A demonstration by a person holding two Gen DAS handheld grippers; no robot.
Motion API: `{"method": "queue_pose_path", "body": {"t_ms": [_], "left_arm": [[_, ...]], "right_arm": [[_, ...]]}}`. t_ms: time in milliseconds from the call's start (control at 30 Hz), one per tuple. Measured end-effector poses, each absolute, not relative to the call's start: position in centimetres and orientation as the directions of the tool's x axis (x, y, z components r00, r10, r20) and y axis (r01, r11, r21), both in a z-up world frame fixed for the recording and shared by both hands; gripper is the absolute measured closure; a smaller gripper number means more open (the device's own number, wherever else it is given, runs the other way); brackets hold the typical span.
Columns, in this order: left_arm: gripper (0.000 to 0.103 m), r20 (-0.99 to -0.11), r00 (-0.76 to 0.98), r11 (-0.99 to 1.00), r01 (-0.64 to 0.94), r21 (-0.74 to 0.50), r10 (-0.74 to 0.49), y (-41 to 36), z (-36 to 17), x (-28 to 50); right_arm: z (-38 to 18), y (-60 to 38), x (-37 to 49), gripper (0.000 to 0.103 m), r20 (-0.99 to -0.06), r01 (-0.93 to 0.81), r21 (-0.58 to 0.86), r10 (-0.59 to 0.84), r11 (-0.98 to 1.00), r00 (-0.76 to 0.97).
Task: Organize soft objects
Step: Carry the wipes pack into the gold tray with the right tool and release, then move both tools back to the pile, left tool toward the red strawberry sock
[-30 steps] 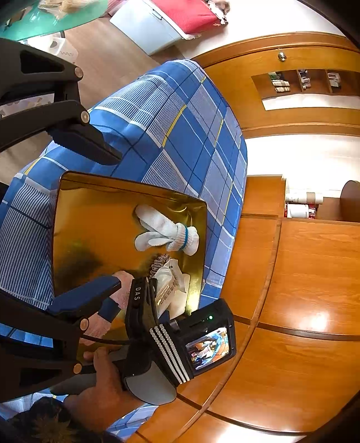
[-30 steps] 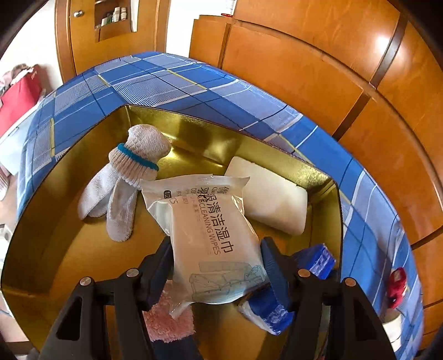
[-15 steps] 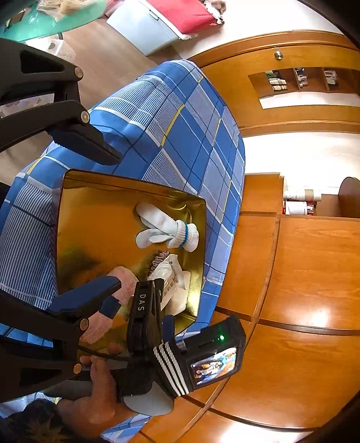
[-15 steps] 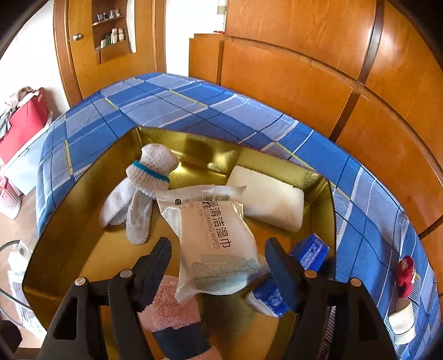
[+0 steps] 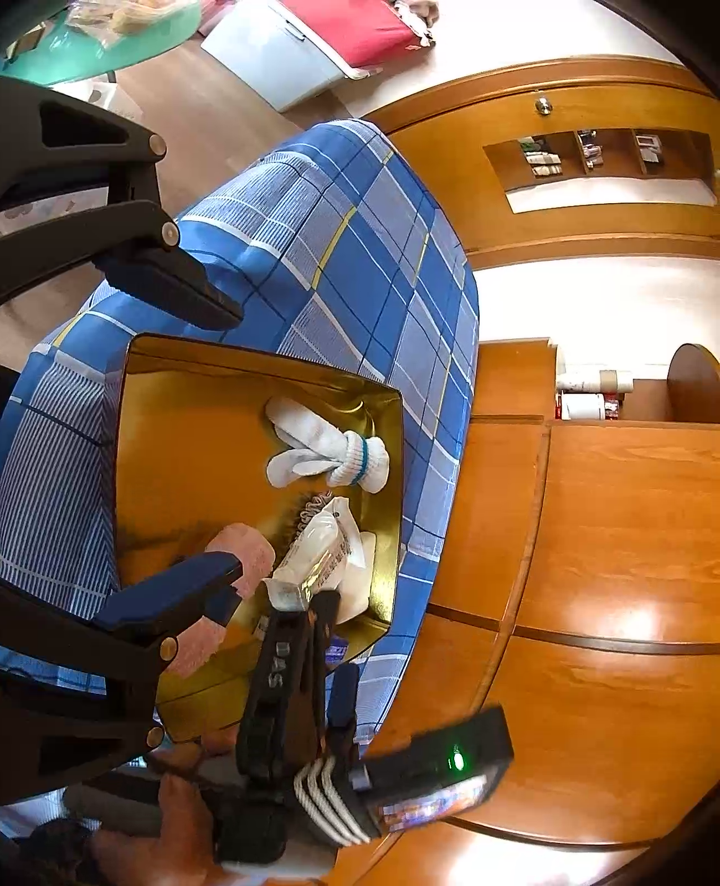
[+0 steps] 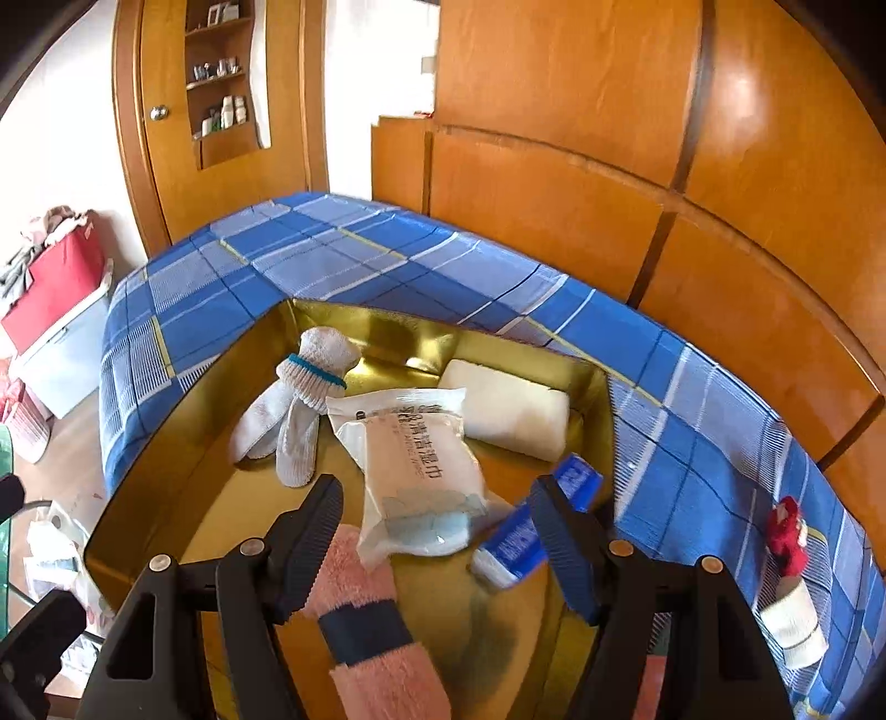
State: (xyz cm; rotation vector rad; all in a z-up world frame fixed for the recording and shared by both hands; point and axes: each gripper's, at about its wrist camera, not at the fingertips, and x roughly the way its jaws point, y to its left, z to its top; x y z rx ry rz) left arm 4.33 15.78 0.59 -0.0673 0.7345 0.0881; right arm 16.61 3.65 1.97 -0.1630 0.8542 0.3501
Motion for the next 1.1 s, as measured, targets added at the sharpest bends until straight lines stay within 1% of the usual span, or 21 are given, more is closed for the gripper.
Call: {"method": "queue_pose_path", "body": {"t_ms": [267,567,1100], "left_arm": [[0.02,-0.67,0.74,0.997,-0.077,-0.006,0.053,14.7,0.7,4.4],[0.02,-0.665,0.746,0.999,-0.029,0.028,0.04,12.7,1.0,4.3],[0.02,-0.658,0.753,0.994,0.074,0.085,0.0,8.1,1.5,4.2]], "right_arm": [[3.8,-1.3,15.1,0.032,-0.726,-0.296,0.027,0.222,0.955,0.651],[4.8,-8.8,13.8,0.032,-0.708,-0.172,0.032,0.144,0.985,0.691],[4.3,-19.4,11.8,0.032,-0.698,0.021,0.052,0.021,0.998,0.716]]}}
